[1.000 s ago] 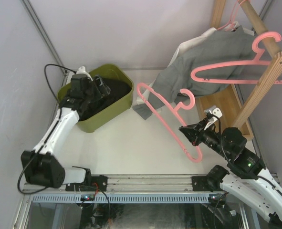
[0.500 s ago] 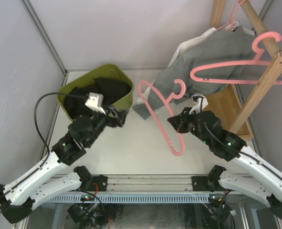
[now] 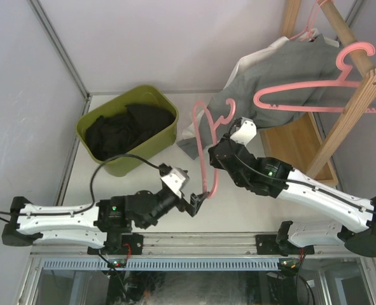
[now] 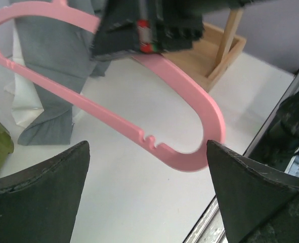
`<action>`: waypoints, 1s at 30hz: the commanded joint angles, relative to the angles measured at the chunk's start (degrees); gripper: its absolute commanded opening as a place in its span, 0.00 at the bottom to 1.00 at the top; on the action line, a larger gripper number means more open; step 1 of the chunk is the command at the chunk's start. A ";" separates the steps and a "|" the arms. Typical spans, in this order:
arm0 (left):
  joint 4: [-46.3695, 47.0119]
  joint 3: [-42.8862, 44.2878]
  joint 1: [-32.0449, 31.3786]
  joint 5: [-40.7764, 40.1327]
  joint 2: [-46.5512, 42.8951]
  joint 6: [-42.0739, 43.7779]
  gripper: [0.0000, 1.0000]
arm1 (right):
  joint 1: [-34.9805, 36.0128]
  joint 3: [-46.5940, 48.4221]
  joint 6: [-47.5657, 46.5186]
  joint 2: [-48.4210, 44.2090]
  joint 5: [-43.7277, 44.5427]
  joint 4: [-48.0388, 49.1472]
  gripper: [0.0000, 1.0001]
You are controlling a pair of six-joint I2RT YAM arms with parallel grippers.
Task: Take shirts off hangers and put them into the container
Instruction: Place the hanger at the clothesline.
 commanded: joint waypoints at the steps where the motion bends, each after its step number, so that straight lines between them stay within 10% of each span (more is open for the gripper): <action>1: 3.87 2.69 -2.84 -5.17 2.49 5.69 1.00 | 1.14 5.38 7.32 2.05 7.15 -5.47 0.00; 18: 5.08 3.16 -7.29 -6.21 6.37 6.72 0.93 | 1.37 6.13 11.31 3.90 9.28 -6.58 0.00; 30: 5.60 4.78 -7.29 -16.16 11.26 13.10 0.69 | 2.73 6.05 3.15 3.12 5.21 -0.72 0.00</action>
